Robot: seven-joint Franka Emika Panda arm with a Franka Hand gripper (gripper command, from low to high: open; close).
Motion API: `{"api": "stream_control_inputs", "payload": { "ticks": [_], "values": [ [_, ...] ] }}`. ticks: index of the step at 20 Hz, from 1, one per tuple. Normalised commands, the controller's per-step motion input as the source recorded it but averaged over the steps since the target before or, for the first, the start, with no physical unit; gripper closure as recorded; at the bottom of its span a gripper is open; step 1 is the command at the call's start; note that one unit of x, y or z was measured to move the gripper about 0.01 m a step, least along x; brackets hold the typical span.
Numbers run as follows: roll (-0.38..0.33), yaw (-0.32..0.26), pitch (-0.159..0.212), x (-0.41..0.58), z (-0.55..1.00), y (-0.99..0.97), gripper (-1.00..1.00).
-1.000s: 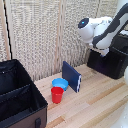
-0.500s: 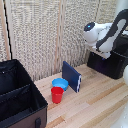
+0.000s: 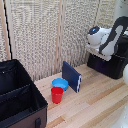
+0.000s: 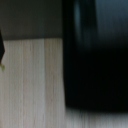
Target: Please move the gripper into proximity with the fryer handle. Once close enough, gingerly grasp the handle and gently tug the fryer basket open in your direction.
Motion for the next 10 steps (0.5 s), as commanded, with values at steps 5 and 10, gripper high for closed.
{"api": "stream_control_inputs", "payload": {
  "ticks": [5, 10],
  "values": [
    [-0.002, -0.007, 0.009, 0.021, 0.0, 0.0, 1.0],
    [0.0, -0.018, -0.003, 0.0, -0.04, 0.0, 1.0]
  ]
}}
